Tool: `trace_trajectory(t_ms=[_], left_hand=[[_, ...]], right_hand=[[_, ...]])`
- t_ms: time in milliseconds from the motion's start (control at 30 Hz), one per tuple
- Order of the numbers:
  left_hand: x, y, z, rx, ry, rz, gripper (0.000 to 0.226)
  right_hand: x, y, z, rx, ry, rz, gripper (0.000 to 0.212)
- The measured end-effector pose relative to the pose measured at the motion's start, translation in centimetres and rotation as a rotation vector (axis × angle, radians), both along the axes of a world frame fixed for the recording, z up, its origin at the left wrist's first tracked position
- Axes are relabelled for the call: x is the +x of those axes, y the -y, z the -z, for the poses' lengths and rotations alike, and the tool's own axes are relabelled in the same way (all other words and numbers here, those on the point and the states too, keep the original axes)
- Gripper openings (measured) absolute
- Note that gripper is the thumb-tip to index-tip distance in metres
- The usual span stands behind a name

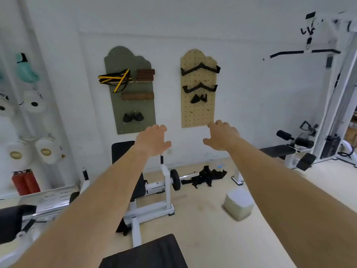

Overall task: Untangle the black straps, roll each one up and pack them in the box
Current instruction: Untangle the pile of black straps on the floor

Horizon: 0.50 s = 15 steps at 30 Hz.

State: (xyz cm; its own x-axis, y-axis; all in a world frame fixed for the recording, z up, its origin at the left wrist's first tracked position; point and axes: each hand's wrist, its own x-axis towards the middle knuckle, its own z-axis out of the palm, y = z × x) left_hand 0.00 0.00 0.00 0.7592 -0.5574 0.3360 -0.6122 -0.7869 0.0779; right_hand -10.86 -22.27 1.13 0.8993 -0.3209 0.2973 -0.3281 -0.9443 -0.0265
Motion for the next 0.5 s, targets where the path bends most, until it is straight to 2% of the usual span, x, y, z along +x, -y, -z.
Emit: trace_trajectory(t_ms=[233,500], left_hand=[[13.6,10.4,0.7,0.005,-0.107,0.03,0.06],[24.2,24.2,3.3,0.095,-0.134,0.05,0.061]], right_hand=[[12.4,8.3,-0.2,0.03,-0.048,0.044,0.068],[22.6,21.5,2.1,0.049,-0.072,0.066,0.065]])
